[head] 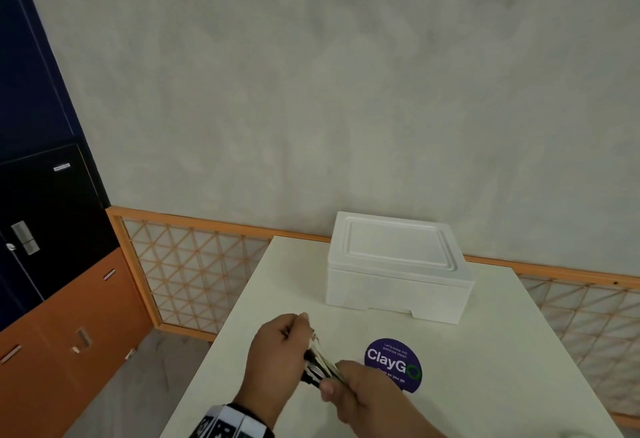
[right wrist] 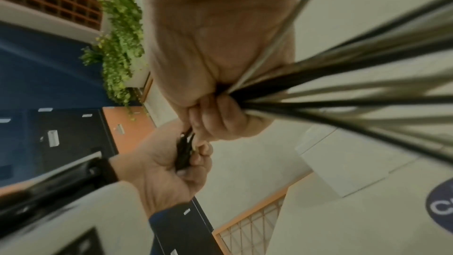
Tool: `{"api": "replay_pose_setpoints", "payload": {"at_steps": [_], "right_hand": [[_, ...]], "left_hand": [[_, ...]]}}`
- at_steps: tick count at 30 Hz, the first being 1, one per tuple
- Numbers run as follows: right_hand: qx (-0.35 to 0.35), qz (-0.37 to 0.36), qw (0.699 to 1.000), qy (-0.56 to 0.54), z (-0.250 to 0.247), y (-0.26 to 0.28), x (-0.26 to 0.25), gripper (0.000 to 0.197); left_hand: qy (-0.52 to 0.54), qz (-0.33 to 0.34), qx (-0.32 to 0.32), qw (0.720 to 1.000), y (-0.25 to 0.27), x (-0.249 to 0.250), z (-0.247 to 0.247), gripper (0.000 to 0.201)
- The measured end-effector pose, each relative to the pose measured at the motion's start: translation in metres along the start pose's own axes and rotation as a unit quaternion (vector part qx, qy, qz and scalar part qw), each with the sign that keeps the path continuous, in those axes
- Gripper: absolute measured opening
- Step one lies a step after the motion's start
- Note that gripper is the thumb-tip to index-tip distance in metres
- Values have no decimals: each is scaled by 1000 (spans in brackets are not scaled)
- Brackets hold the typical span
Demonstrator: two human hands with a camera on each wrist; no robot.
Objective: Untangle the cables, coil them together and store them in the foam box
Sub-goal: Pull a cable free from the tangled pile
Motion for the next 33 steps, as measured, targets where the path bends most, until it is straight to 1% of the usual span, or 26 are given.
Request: {"api": "replay_pose_setpoints", "payload": {"at_steps": [2,4,5,6,7,8,9,10,11,12,13,14,15,16,18,19,20,21,22,23,24,25,29,31,32,33], "right_hand": [[9,11,999,51,-5,-3,4,27],[30,10,998,59,-16,-3,8,27],[49,9,998,45,-24,-2,11,27],[70,4,997,22,-33,-1,12,26],[88,-6,996,-9,-41,1,11,27],[98,-16,994,-36,-47,2,8,26],[92,-26,994,-51,-47,3,4,25],[75,-35,995,-49,-42,2,-1,22],[53,-40,997,-36,-33,1,-5,17],[29,-41,999,-16,-21,-2,-8,15],[12,-38,999,-11,-12,-3,-9,15],[2,-41,998,-38,-6,-2,-11,16],[4,-42,995,-86,-5,-1,-13,22],[7,-43,991,-125,-9,0,-16,29],[0,-48,986,-158,-17,5,-20,32],[-11,-43,990,-137,-20,8,-20,31],[-26,-28,995,-91,-21,11,-16,27],[-44,0,998,-36,-19,15,-6,20],[-61,35,998,6,-16,19,10,15],[-66,62,996,6,-14,26,26,14],[-61,79,995,-15,-14,33,37,16],[-48,84,995,-32,-15,38,48,19],[-3,93,996,6,-38,50,62,33],[12,88,995,45,-50,51,56,37],[21,83,995,57,-58,51,48,35],[33,79,995,58,-68,51,41,35]], "left_hand": [[62,-41,-30,997,-1,-6,6,46],[138,-60,-44,988,1,-15,9,28],[178,-76,-48,980,6,-21,10,34],[223,-108,-55,967,10,-35,14,59],[255,-141,-78,953,14,-47,22,88],[257,-177,-118,943,18,-60,38,112],[258,-189,-174,931,24,-62,55,126],[268,-191,-221,918,28,-61,71,129],[286,-192,-242,907,30,-54,80,119],[304,-175,-253,902,31,-41,84,95],[318,-152,-256,900,31,-24,86,61],[325,-121,-254,903,31,-7,85,37],[336,-102,-250,902,30,3,83,35],[338,-98,-231,907,27,5,79,40],[307,-77,-218,923,23,17,76,48],[301,-62,-214,927,20,21,73,52],[315,-49,-192,928,15,26,64,55],[362,-43,-159,917,8,29,53,55],[426,-41,-119,896,2,33,38,51],[475,-44,-80,875,-7,32,23,49],[499,-49,-44,864,-15,30,9,48],[505,-51,-21,861,-22,28,-4,48],[492,-56,12,868,-32,11,-29,48],[479,-90,37,873,-31,-8,-32,46],[463,-118,47,877,-28,-21,-33,44],[444,-152,42,882,-24,-35,-30,44]]}}
Point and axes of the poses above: each hand's wrist, its own y-axis away from the middle knuckle, its own z-axis out of the palm, x = y × z, the point moved 9 cm from there along -y, towards the middle knuckle, and after that the axes turned 12 degrees about -x, right-handed, at the moved point
